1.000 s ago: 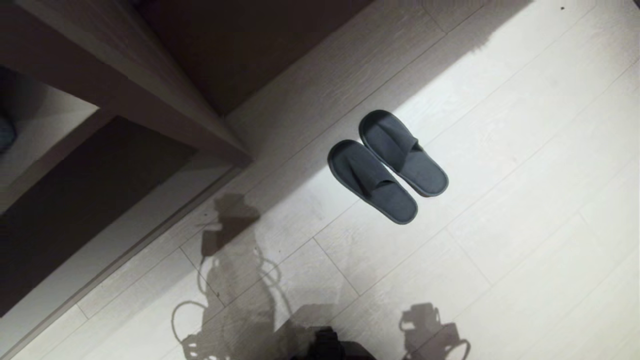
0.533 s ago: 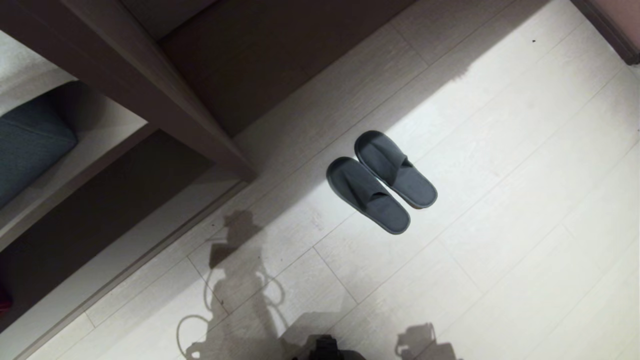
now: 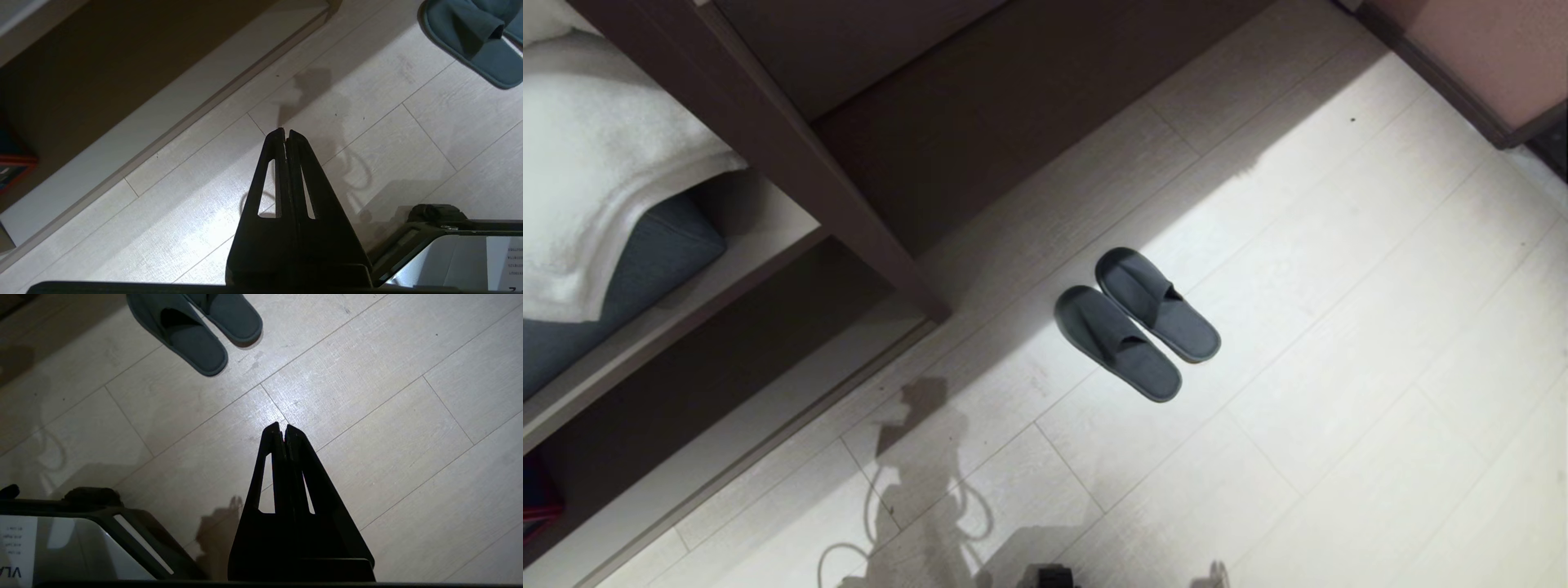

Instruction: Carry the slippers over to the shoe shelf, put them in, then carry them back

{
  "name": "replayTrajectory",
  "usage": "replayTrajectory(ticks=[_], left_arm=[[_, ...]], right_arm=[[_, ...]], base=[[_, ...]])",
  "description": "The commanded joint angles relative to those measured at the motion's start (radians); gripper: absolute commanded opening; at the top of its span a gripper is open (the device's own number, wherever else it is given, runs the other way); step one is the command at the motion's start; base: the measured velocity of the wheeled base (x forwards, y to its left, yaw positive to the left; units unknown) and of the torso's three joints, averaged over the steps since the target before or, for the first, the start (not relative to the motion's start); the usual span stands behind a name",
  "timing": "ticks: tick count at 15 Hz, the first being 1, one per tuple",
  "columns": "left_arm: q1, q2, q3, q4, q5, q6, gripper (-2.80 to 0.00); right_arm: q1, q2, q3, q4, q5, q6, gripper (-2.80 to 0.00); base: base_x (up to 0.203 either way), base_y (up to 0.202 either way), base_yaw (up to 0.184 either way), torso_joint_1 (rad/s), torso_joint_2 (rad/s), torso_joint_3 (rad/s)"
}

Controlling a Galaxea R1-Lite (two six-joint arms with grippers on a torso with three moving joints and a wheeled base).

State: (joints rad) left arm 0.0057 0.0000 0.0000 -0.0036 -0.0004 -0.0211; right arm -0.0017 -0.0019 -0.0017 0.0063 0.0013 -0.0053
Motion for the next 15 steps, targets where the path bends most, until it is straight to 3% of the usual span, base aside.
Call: replayTrajectory(ticks=[1, 15], left_arm=[[0.0, 0.002, 0.0, -0.001, 0.0, 0.0, -2.8], [0.0, 0.002, 0.0, 0.001, 0.0, 0.003, -2.8]], right_arm=[[0.0, 0.003, 0.0, 0.0, 0.0, -0.001, -2.8], [0.0, 0.003, 0.0, 0.0, 0.0, -0.001, -2.8]], base=[[0.0, 0.0, 0.0, 0.007, 0.0, 0.207], [0.0, 0.0, 0.0, 0.001, 0.0, 0.2]])
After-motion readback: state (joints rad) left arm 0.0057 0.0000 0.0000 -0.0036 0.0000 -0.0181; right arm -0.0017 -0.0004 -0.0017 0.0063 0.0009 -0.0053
